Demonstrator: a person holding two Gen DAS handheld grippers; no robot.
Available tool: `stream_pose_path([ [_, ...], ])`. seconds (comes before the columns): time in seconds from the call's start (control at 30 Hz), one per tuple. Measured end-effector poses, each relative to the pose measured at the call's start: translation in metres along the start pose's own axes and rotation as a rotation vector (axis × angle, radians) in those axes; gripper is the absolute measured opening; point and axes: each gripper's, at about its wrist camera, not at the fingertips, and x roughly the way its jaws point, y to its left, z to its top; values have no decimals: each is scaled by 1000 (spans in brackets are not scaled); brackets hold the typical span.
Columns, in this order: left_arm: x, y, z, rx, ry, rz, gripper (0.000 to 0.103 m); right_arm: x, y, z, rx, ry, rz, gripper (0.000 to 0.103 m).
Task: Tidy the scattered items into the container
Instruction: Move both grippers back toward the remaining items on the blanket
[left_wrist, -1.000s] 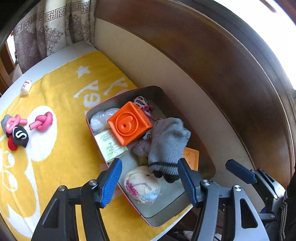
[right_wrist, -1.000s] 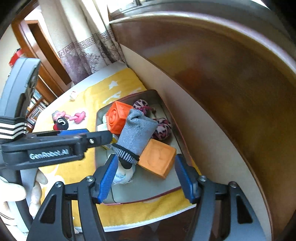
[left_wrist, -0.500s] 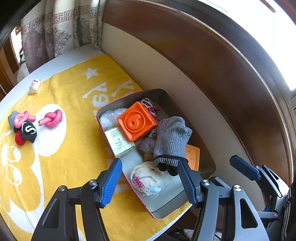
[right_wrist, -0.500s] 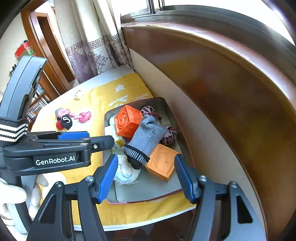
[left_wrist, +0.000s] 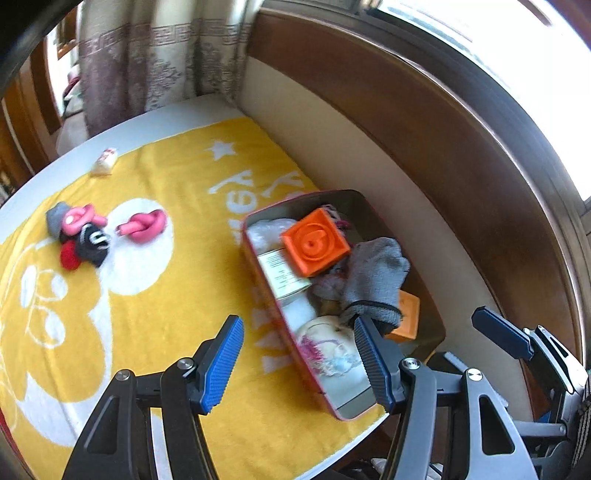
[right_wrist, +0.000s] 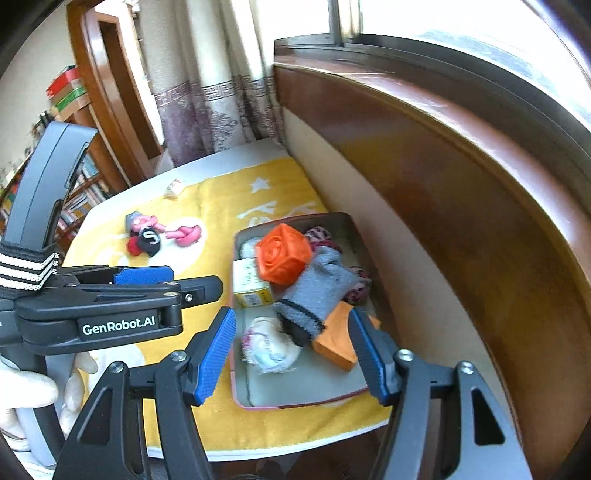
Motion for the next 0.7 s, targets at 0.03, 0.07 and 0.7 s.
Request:
stream_pose_path([
  [0.03, -3, 6, -1, -12, -5, 5, 64, 1, 5, 0, -13, 3, 11, 67],
  [0.07, -5, 10, -2, -24, -9, 10, 64, 2, 13, 0, -30, 7, 31, 67],
  [0.7, -47, 127, -34, -247, -73, 109, 64, 35, 123, 5, -244, 95, 199, 67],
])
